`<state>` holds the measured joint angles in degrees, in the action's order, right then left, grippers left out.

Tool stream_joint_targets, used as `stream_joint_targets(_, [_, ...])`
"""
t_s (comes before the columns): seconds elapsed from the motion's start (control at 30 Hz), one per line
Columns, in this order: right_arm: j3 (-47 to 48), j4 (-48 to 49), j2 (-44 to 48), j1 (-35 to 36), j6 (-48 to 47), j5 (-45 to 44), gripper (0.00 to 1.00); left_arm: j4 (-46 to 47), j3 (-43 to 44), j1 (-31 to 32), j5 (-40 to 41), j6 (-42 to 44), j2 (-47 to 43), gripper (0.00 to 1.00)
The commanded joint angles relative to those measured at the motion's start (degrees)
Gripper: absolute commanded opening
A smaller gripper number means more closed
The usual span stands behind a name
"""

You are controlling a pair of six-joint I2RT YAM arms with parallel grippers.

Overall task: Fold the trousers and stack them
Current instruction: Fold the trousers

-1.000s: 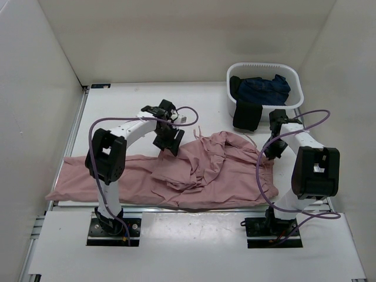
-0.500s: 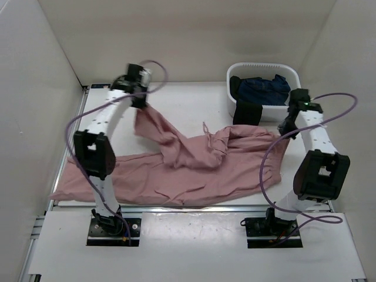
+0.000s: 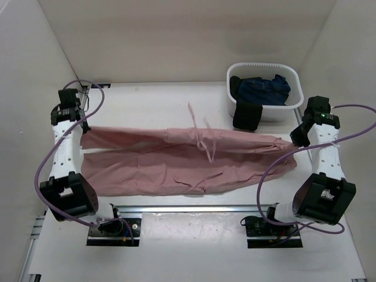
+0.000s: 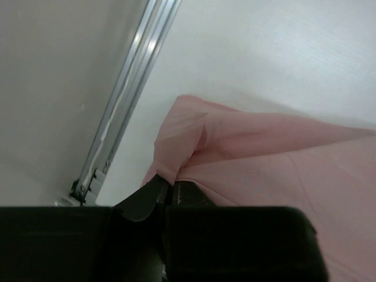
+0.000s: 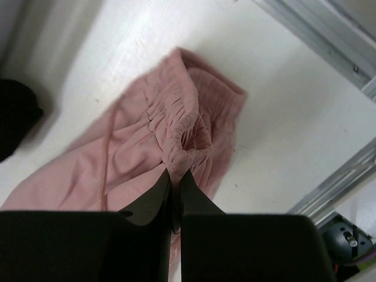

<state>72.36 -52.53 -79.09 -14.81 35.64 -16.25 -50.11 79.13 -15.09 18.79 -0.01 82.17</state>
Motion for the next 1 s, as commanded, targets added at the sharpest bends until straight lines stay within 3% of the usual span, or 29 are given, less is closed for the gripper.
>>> stream_joint_targets(0.0, [-2.57, 0.94, 1.56, -1.28, -0.13, -1.6, 0.0, 1.94, -8.16, -2.75, 2.31, 0.01, -7.01, 0.14])
stream_joint_targets(0.2, [-8.97, 1.46, 4.37, -1.8, 2.68, 1.66, 0.0, 3.34, -24.43, -6.44, 0.56, 0.01, -18.78, 0.14])
stream_joint_targets(0.4, [-8.04, 2.16, 4.04, -2.85, 2.68, 4.37, 0.0, 8.87, -29.21, -8.2, 0.02, 0.01, -21.88, 0.14])
stream_joint_targets(0.5, [-0.58, 0.86, -1.12, -2.86, 2.68, 4.91, 0.0, 11.0, -21.95, -8.2, -1.2, 0.01, -17.68, 0.14])
stream_joint_targets(0.53, [5.8, -0.71, -2.55, -2.86, 2.68, 4.91, 0.0, 11.6, -14.52, -8.2, -2.08, 0.01, -13.48, 0.14])
stream_joint_targets(0.63, [14.8, -3.01, -5.64, -2.86, 3.3, 5.44, 0.0, 11.09, -3.93, -8.2, -2.09, 0.01, -7.31, 0.14])
stream_joint_targets(0.7, [15.36, -4.94, -4.68, -2.86, 3.3, 6.05, 0.0, 10.56, -0.47, -8.2, -0.77, 0.01, -7.29, 0.14])
stream_joint_targets(0.8, [7.3, -4.95, 0.75, -2.86, 4.61, 7.99, 0.0, 10.03, -5.63, -8.73, 0.02, 0.01, -11.75, 0.14])
stream_joint_targets(0.97, [-9.76, -3.01, 9.29, -4.43, 6.72, 9.83, 0.0, 8.45, -21.36, -12.93, 0.89, 0.01, -22.03, 0.14])
